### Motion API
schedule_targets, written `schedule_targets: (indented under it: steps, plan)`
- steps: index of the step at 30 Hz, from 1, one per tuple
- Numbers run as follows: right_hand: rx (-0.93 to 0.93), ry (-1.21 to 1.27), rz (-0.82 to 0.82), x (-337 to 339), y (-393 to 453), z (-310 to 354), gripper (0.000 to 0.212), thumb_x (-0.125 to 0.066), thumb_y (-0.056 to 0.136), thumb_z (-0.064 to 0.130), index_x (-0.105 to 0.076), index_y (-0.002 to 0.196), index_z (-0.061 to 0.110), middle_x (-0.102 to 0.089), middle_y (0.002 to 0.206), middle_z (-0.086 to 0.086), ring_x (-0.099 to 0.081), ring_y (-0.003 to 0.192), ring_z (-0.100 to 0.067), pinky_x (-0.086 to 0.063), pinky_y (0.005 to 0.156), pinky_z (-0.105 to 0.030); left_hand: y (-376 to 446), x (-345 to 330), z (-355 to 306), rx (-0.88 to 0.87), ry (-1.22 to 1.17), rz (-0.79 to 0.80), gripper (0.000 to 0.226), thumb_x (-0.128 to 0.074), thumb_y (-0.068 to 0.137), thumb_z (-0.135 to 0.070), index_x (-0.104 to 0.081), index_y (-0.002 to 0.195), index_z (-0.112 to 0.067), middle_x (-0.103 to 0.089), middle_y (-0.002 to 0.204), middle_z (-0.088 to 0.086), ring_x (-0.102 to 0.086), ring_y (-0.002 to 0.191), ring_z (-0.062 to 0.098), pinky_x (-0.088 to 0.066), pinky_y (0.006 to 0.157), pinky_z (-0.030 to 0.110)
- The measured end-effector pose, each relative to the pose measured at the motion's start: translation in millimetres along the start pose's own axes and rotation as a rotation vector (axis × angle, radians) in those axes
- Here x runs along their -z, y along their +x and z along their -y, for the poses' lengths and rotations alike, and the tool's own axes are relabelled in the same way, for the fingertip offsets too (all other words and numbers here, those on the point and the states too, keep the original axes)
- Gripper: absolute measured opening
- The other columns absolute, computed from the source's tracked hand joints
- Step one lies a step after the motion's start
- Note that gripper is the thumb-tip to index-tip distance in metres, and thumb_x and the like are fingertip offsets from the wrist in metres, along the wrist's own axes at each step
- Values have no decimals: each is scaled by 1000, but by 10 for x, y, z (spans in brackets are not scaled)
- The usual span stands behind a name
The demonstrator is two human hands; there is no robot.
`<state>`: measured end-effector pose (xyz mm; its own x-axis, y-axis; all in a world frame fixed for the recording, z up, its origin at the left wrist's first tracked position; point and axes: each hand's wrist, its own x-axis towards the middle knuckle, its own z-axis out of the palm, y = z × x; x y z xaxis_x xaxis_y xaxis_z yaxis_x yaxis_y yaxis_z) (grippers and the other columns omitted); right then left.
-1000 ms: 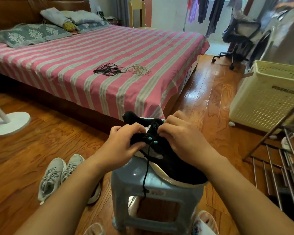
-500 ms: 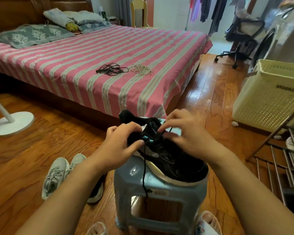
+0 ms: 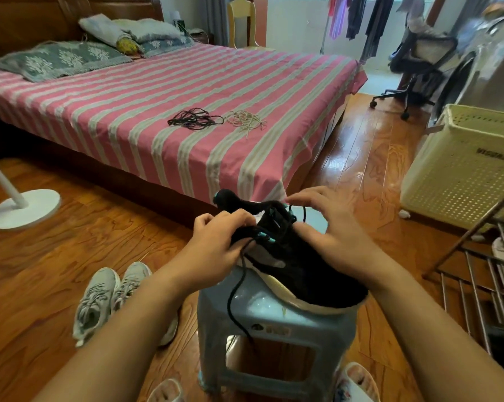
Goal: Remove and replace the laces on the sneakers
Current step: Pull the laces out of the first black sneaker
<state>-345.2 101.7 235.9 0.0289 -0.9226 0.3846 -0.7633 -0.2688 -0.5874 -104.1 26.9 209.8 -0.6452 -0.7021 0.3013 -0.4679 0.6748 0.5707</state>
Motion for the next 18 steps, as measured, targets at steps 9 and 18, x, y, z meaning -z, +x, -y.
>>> schedule_targets:
  steps: [9,18]
  plan:
    - [90,-205,-169,81,0,-156,10,-69,91,11,-69,87,20,-57,88,7,-51,91,-20,-48,79,-45,-54,22,34,29,4,-20,27,-67,98,-27,-51,109,-46,-60,105,-15,-50,110,-1,-16,106,18]
    - [271,-332,23,-206,-57,86,18,-80,80,28,-75,94,19,-64,88,5,-50,89,-23,-45,78,-36,-40,-39,-61,37,35,-47,27,-66,98,-27,-51,108,-47,-59,100,-21,-51,105,-2,-16,99,17]
